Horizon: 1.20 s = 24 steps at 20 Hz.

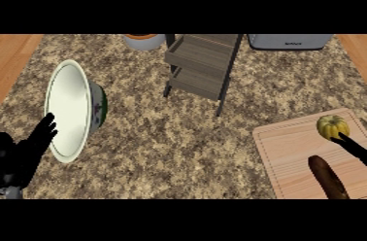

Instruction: Pick the sweet potato from the cutting board and place it in the tiered basket

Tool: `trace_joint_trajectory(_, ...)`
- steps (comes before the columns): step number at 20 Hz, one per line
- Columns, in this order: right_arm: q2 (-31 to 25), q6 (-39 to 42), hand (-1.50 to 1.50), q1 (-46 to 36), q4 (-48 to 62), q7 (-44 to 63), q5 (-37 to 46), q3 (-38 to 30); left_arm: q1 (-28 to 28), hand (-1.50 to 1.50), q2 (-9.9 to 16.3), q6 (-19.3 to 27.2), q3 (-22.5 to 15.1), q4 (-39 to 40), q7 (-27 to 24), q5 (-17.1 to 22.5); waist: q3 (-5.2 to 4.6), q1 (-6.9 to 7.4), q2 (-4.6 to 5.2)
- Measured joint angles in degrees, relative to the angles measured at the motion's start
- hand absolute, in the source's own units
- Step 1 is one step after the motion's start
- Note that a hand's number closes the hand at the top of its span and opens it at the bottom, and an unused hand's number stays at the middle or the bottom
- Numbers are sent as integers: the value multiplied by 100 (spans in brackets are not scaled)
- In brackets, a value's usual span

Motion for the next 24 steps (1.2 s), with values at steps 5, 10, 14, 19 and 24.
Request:
trace_joint_trajectory(5, 272, -71, -150, -313, 393, -50, 336, 67, 86, 0, -153, -63, 80, -93, -2, -171, -13, 10, -9)
trace_joint_trajectory(10, 505, -202, -150, -243, 458, -148, 584, 93, 140, 0, -300, -130, 154, -82, -37, -316, -19, 2, -16)
trace_joint_trajectory(14, 643, -387, -150, -172, 678, -331, 805, 180, 187, 0, -344, -158, 207, -314, 129, -356, -30, 5, -26)
trace_joint_trajectory(19, 656, -554, 150, -242, 796, -735, 1001, 304, 146, 0, -407, -212, 286, -199, 17, -428, -67, -2, -47)
trace_joint_trajectory(24, 720, -994, 150, -172, 822, -1266, 1074, 269, 260, 0, -511, -161, 265, -393, 123, -515, -80, 1, -60)
